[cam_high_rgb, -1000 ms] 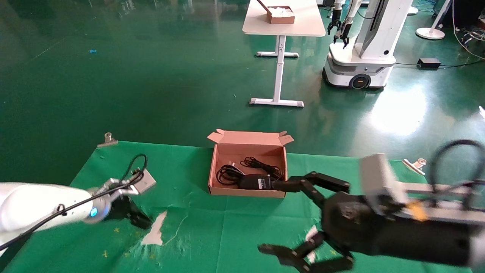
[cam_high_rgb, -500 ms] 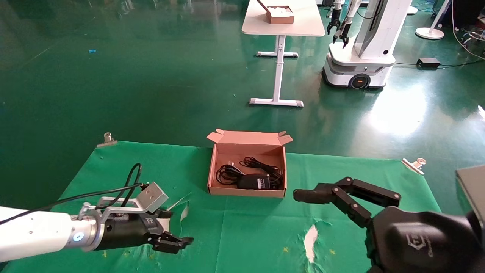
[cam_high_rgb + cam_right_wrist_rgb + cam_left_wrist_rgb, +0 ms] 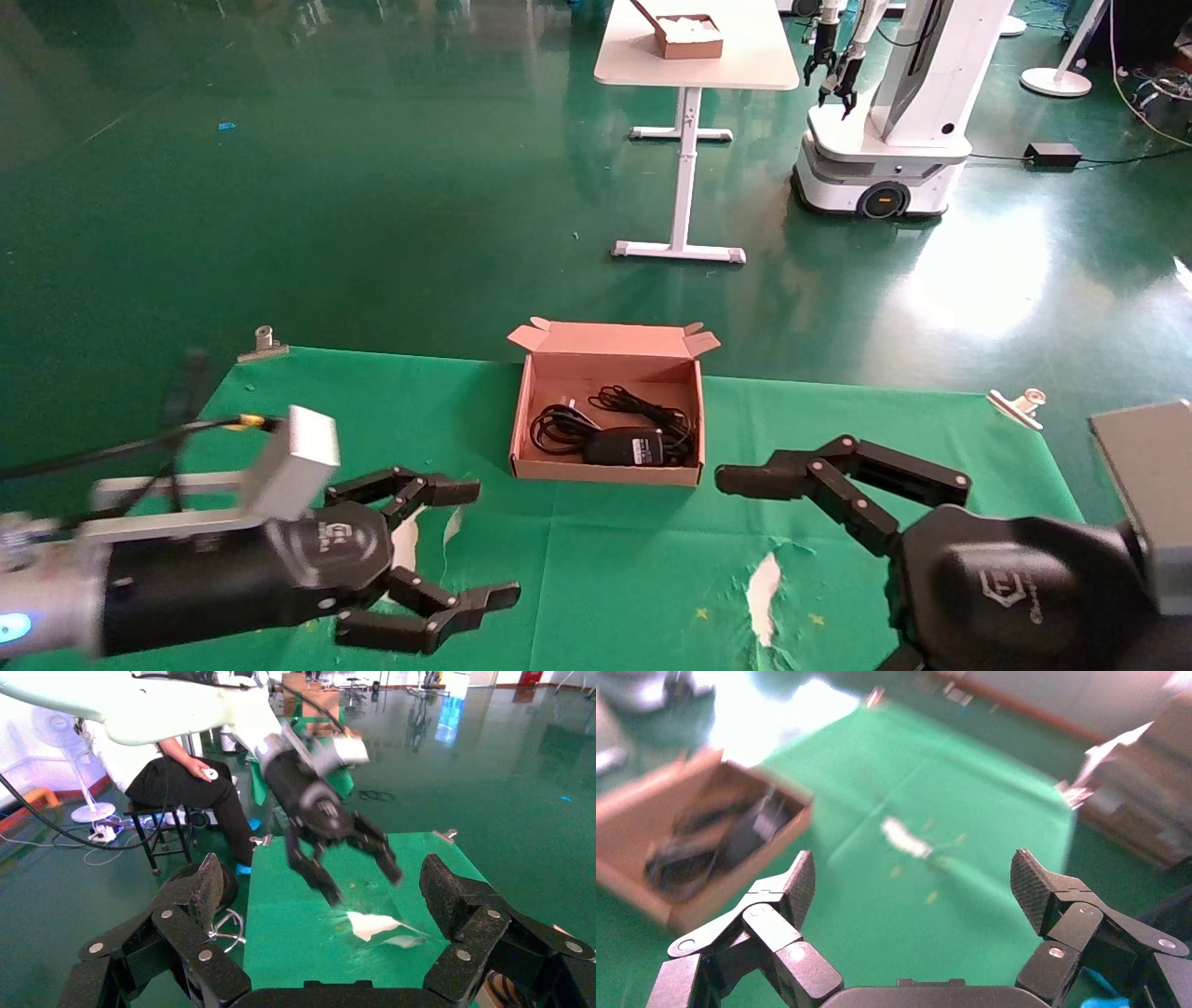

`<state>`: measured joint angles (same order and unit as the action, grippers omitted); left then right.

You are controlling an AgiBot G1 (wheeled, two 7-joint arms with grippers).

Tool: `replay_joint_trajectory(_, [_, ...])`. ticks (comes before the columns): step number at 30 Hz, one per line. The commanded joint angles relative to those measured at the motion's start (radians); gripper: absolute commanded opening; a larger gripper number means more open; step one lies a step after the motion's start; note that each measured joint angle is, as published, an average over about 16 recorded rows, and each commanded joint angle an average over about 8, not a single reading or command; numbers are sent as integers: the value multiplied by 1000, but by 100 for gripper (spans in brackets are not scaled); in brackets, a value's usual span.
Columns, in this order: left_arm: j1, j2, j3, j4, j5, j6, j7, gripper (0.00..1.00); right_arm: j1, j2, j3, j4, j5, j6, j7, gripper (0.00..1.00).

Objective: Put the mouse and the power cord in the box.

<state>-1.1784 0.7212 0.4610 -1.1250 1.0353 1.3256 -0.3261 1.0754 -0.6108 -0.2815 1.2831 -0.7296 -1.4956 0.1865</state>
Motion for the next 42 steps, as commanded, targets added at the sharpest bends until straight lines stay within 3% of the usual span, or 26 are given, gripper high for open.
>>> replay_joint_trajectory(1, [22, -24, -39, -34, -65, 36, 30, 100, 0, 0, 0, 0, 0, 0, 0, 100])
replay_joint_trajectory(9, [102, -108, -179, -158, -304, 168, 135, 100, -1, 1, 0, 0, 2, 0, 0, 100])
replay_joint_trajectory(14, [125, -132, -218, -192, -373, 204, 157, 100, -2, 2, 1, 1, 3, -1, -1, 100])
replay_joint_trajectory(42, [105, -111, -183, -160, -308, 171, 138, 100, 0, 0, -1, 0, 1, 1, 0, 100])
